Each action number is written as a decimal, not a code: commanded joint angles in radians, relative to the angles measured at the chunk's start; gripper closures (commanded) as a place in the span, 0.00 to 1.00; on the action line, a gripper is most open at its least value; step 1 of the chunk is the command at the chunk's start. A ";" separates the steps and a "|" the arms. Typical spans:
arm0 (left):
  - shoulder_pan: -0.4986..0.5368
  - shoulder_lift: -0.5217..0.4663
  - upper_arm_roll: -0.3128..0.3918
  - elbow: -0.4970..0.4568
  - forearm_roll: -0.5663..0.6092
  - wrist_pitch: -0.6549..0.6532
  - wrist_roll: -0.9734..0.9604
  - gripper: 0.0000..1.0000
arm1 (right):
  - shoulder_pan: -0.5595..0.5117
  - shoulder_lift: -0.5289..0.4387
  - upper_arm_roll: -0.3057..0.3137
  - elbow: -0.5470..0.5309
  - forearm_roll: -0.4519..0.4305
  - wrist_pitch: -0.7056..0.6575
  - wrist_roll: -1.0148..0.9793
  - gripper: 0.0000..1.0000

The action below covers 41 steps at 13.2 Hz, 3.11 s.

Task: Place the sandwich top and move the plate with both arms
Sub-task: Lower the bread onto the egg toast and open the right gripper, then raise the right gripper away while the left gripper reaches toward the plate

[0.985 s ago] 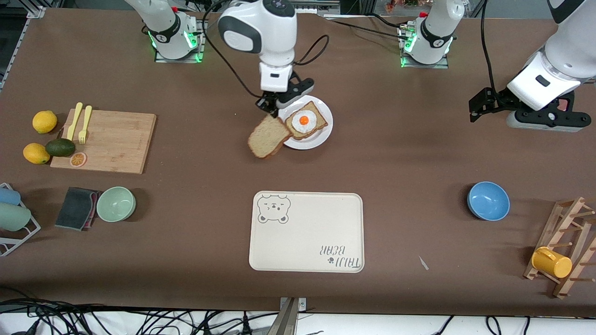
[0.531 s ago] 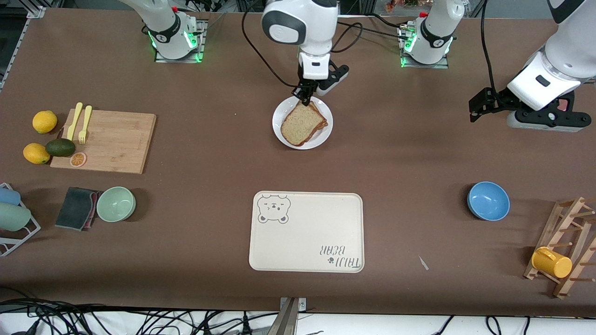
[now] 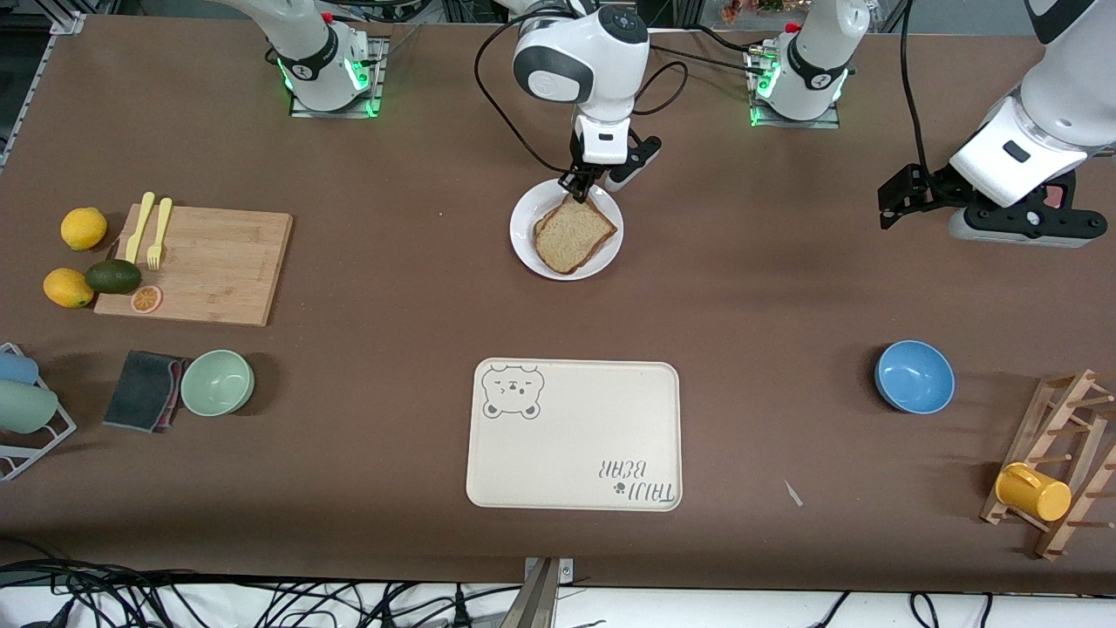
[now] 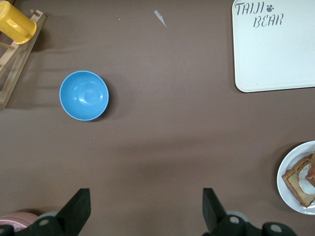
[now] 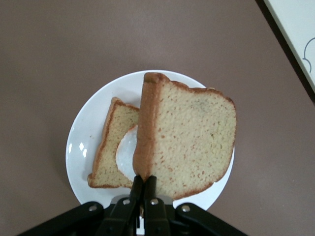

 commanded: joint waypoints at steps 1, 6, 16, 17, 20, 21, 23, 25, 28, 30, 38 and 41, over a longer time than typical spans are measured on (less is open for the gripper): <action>-0.003 -0.005 -0.001 0.012 -0.005 -0.025 -0.009 0.00 | 0.014 0.009 0.026 0.027 0.008 -0.061 0.035 1.00; -0.003 -0.005 -0.001 0.012 -0.005 -0.026 -0.009 0.00 | 0.023 0.035 0.028 0.021 0.008 -0.063 0.083 1.00; -0.004 -0.005 -0.004 0.012 -0.006 -0.028 -0.009 0.00 | 0.023 0.056 0.034 0.021 -0.054 -0.052 0.135 0.82; -0.004 -0.005 -0.004 0.012 -0.006 -0.028 -0.009 0.00 | 0.023 0.055 0.036 0.023 -0.052 -0.054 0.135 0.80; -0.003 -0.005 -0.004 0.012 -0.006 -0.029 -0.009 0.00 | 0.015 -0.023 0.040 0.021 -0.011 -0.062 0.130 0.19; -0.003 -0.005 -0.004 0.012 -0.006 -0.032 -0.009 0.00 | 0.010 -0.057 0.034 0.021 0.015 -0.062 0.127 0.00; -0.003 -0.005 -0.002 0.012 -0.006 -0.038 -0.009 0.00 | 0.004 -0.159 -0.024 0.009 0.119 -0.063 0.082 0.00; -0.003 -0.005 -0.004 0.012 -0.006 -0.040 -0.009 0.00 | -0.020 -0.320 -0.116 -0.051 0.266 -0.063 -0.003 0.00; -0.003 -0.005 -0.004 0.012 -0.006 -0.040 -0.012 0.00 | -0.133 -0.473 -0.173 -0.055 0.353 -0.078 -0.017 0.00; -0.003 -0.005 -0.004 0.012 -0.018 -0.054 -0.006 0.00 | -0.228 -0.536 -0.179 -0.057 0.358 -0.086 -0.076 0.00; -0.015 0.053 -0.036 0.008 -0.168 -0.123 0.003 0.00 | -0.344 -0.686 -0.665 -0.036 0.703 -0.330 -0.368 0.00; -0.015 0.140 -0.036 0.012 -0.322 -0.124 0.003 0.00 | -0.345 -0.679 -0.800 -0.007 0.703 -0.325 -0.374 0.00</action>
